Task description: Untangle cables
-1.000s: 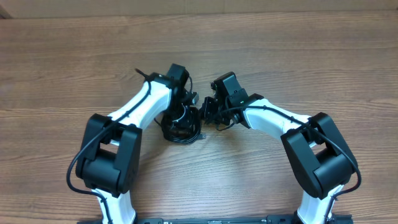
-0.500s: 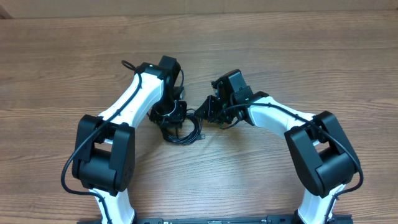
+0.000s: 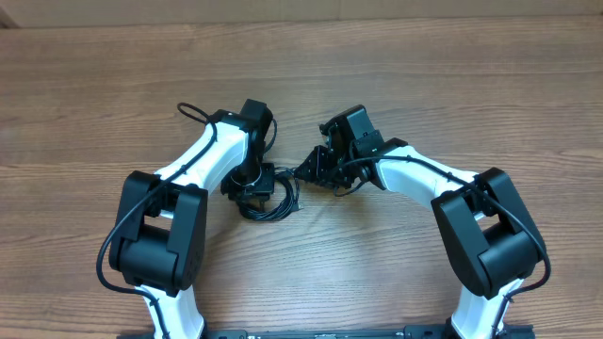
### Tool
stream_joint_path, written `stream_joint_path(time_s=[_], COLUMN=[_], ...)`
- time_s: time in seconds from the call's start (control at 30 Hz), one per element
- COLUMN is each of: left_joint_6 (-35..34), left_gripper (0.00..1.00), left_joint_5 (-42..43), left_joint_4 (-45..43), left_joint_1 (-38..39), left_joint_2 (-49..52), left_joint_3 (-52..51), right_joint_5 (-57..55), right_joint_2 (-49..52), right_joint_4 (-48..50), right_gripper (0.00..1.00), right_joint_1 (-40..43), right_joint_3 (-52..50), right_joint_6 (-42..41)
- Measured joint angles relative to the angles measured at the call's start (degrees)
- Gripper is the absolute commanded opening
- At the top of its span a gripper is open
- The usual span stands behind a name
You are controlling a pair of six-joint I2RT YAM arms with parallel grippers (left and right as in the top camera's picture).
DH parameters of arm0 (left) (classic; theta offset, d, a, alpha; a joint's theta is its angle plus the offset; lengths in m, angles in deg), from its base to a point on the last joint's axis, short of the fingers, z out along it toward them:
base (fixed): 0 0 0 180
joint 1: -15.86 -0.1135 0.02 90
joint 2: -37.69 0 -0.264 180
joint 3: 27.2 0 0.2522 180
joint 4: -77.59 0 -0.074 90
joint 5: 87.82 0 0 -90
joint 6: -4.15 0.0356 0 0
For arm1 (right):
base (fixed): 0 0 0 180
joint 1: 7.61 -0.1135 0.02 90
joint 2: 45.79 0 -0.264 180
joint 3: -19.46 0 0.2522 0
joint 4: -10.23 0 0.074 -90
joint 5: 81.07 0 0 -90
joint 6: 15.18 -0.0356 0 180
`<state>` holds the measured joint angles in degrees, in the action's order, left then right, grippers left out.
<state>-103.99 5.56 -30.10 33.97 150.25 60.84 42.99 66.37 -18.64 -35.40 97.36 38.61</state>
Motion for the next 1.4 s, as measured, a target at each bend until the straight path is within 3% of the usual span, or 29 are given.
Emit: stream_joint_path(time_s=[0.2, 0.4, 0.83, 1.0, 1.23, 1.4], left_joint_6=[-0.3, 0.5, 3.6, 3.7, 3.4, 2.4], left_gripper=[0.40, 0.43, 0.52, 0.60, 0.59, 0.58], left_joint_5=[-0.1, 5.8, 14.0, 13.4, 7.3, 5.1], left_joint_4=[0.0, -0.1, 7.7, 11.1, 17.2, 15.7], left_joint_1=[-0.3, -2.0, -5.9, -7.9, -8.7, -8.7], left_joint_2=[0.0, 0.0, 0.0, 0.0, 0.0, 0.0], left_joint_3=[0.0, 0.0, 5.2, 5.7, 5.8, 5.2], right_joint_5=[0.0, -0.5, -14.1, -15.3, -15.1, -14.8], right_joint_2=[0.0, 0.0, 0.0, 0.0, 0.0, 0.0], right_joint_4=[-1.5, -6.1, -4.9, -4.9, -5.4, -5.5], right_gripper=[0.23, 0.22, 0.24, 0.23, 0.24, 0.24], right_joint_1=[0.0, -0.1, -6.8, -7.5, -7.0, -6.5], right_joint_3=[0.0, 0.0, 0.0, 0.2, 0.3, 0.3], right_joint_6=[0.2, 0.2, 0.2, 0.3, 0.2, 0.2])
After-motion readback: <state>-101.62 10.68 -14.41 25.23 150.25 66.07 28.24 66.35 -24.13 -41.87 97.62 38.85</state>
